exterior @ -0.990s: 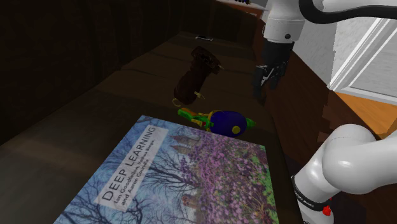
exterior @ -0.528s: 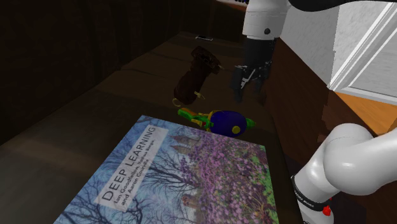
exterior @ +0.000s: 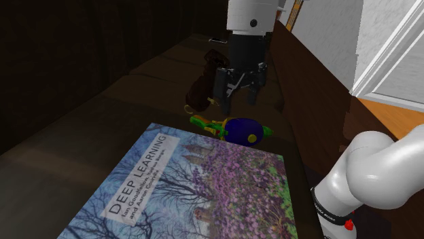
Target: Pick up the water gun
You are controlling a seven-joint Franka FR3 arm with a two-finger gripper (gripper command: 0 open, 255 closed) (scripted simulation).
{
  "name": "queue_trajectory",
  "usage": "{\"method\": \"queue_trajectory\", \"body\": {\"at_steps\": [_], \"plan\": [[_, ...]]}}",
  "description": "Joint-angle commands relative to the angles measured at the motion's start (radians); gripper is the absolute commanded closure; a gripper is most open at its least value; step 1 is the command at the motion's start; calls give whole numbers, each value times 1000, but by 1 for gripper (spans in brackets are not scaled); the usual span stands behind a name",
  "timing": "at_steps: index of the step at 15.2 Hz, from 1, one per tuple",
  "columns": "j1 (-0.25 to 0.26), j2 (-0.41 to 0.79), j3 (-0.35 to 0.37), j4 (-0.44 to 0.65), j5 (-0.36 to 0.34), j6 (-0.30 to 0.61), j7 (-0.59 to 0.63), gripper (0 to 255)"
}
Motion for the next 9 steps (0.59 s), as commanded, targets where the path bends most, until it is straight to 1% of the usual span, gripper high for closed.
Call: {"method": "queue_trajectory", "body": {"at_steps": [1, 6, 9], "plan": [[7, 56, 29, 59, 15, 1, 38, 0], [28, 189, 99, 203, 34, 5, 135, 0], [30, 184, 101, 158, 37, 44, 126, 0]]}}
